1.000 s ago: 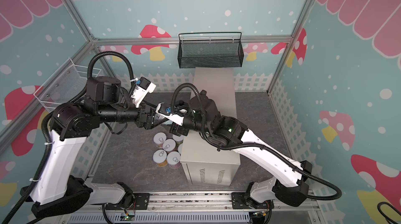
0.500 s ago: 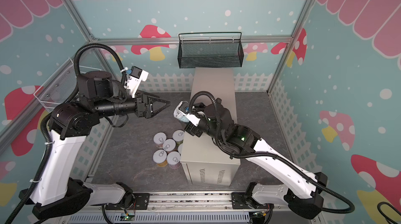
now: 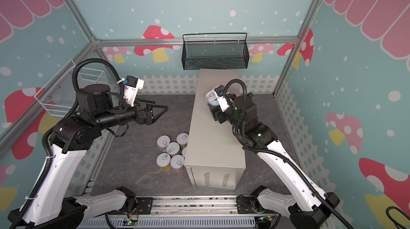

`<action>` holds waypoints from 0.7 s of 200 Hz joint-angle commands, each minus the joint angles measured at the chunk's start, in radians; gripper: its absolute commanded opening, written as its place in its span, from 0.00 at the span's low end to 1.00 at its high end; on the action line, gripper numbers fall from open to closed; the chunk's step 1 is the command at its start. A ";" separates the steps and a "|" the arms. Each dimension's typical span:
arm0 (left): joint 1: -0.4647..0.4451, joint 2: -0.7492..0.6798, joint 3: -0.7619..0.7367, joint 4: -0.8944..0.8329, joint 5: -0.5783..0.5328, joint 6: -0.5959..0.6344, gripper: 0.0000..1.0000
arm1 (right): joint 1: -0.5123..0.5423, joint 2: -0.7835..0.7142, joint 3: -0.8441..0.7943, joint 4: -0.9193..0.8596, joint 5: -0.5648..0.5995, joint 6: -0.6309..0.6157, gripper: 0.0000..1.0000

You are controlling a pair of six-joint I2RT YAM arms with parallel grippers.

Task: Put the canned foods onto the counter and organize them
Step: 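Grasp the can with the right gripper and open the left gripper, then carry the can with the right gripper to the cabinet top's far end and release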

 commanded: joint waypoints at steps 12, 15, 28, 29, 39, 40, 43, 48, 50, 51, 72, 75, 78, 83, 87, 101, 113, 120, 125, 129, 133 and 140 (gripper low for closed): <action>0.054 -0.034 -0.148 0.097 -0.051 0.017 0.99 | -0.046 0.036 0.002 0.080 -0.100 -0.001 0.74; 0.058 -0.037 -0.161 0.107 -0.049 0.017 1.00 | -0.050 0.038 0.004 0.079 -0.105 -0.001 0.74; 0.077 -0.052 -0.219 0.142 -0.039 0.017 0.99 | -0.059 0.050 0.012 0.079 -0.123 -0.003 0.75; 0.078 -0.053 -0.222 0.143 -0.039 0.017 0.99 | -0.059 0.051 0.013 0.079 -0.126 -0.003 0.75; 0.091 -0.062 -0.255 0.161 -0.034 0.017 0.99 | -0.061 0.053 0.016 0.076 -0.139 -0.002 0.77; 0.093 -0.063 -0.257 0.162 -0.034 0.017 0.99 | -0.061 0.052 0.016 0.077 -0.141 -0.003 0.77; 0.097 -0.065 -0.266 0.168 -0.034 0.018 0.99 | -0.062 0.052 0.017 0.078 -0.142 0.000 0.77; 0.104 -0.070 -0.278 0.175 -0.033 0.018 0.99 | -0.062 0.052 0.017 0.074 -0.147 -0.001 0.78; 0.106 -0.070 -0.285 0.179 -0.033 0.018 0.99 | -0.063 0.053 0.018 0.073 -0.150 -0.001 0.78; 0.107 -0.072 -0.286 0.182 -0.032 0.018 1.00 | -0.063 0.053 0.019 0.073 -0.150 0.000 0.78; 0.129 -0.085 -0.342 0.228 -0.009 0.007 0.99 | -0.064 0.053 0.035 0.043 -0.159 0.000 0.81; 0.132 -0.084 -0.348 0.234 -0.007 0.006 0.99 | -0.064 0.052 0.039 0.037 -0.160 -0.001 0.81; 0.133 -0.085 -0.352 0.240 -0.005 0.005 0.99 | -0.064 0.053 0.041 0.034 -0.160 -0.002 0.82; 0.134 -0.085 -0.360 0.247 -0.002 0.003 0.99 | -0.064 0.053 0.046 0.024 -0.165 -0.005 0.82; 0.135 -0.085 -0.365 0.250 0.001 0.003 0.99 | -0.064 0.053 0.050 0.016 -0.165 -0.007 0.82; 0.135 -0.083 -0.378 0.256 0.006 0.003 0.99 | -0.064 0.046 0.058 0.000 -0.162 -0.004 0.83; 0.135 -0.089 -0.389 0.262 0.017 0.003 0.99 | -0.064 0.043 0.066 -0.010 -0.157 -0.002 0.83; 0.134 -0.093 -0.394 0.264 0.020 0.003 0.99 | -0.064 0.040 0.069 -0.013 -0.152 -0.003 0.83; 0.132 -0.096 -0.398 0.264 0.023 0.005 0.99 | -0.064 0.038 0.071 -0.015 -0.151 -0.001 0.83; 0.134 -0.098 -0.400 0.263 0.023 0.006 0.99 | -0.064 0.037 0.072 -0.016 -0.150 -0.001 0.83; 0.133 -0.100 -0.403 0.263 0.023 0.006 0.99 | -0.065 0.037 0.075 -0.018 -0.151 0.001 0.83; 0.134 -0.102 -0.406 0.263 0.023 0.008 0.99 | -0.064 0.038 0.080 -0.019 -0.153 0.002 0.83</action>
